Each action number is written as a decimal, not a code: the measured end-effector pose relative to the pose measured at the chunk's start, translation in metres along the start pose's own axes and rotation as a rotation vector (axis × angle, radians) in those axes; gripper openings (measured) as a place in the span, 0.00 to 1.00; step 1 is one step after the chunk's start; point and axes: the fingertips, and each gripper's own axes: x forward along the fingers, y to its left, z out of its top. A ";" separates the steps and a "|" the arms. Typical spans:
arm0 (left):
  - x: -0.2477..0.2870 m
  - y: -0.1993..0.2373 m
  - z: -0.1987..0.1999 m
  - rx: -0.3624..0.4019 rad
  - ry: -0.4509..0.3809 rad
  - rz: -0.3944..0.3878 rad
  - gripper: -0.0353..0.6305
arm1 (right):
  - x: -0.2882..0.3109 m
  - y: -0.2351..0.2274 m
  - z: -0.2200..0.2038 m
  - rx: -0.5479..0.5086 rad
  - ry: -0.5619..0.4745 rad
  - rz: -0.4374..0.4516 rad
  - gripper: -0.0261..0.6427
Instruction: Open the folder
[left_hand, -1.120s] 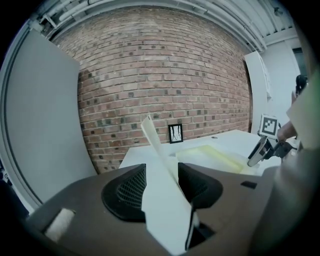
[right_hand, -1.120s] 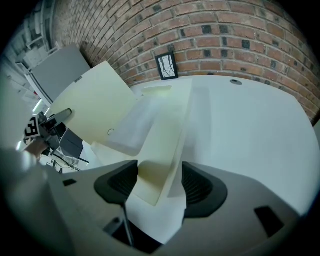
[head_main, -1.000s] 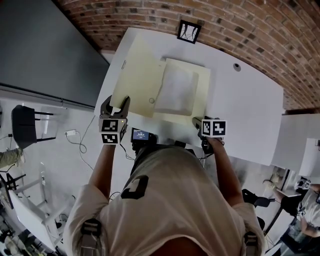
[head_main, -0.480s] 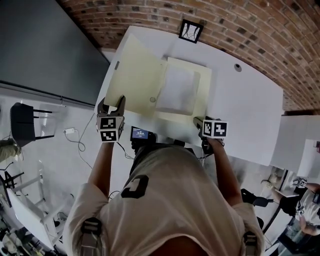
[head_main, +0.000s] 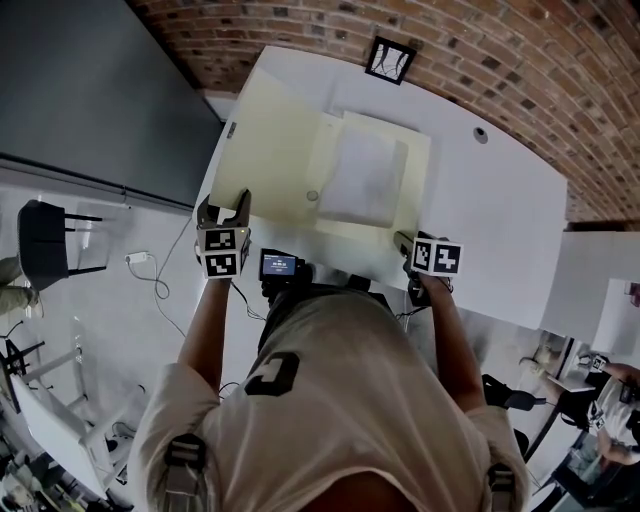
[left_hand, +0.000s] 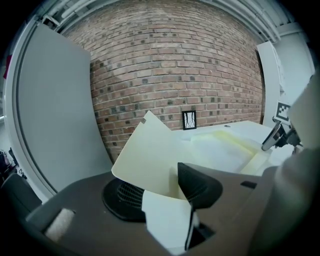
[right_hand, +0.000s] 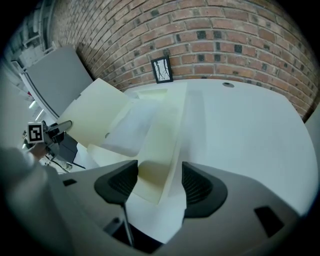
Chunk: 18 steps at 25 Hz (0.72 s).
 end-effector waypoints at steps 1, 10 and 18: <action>0.001 0.001 -0.002 -0.002 0.002 -0.002 0.34 | 0.000 0.000 0.000 0.000 -0.003 -0.007 0.39; 0.009 0.012 -0.018 -0.024 0.017 -0.045 0.34 | -0.004 0.000 -0.001 0.021 -0.037 -0.087 0.39; 0.016 0.022 -0.031 -0.025 0.037 -0.101 0.34 | -0.007 0.001 -0.002 0.051 -0.083 -0.175 0.39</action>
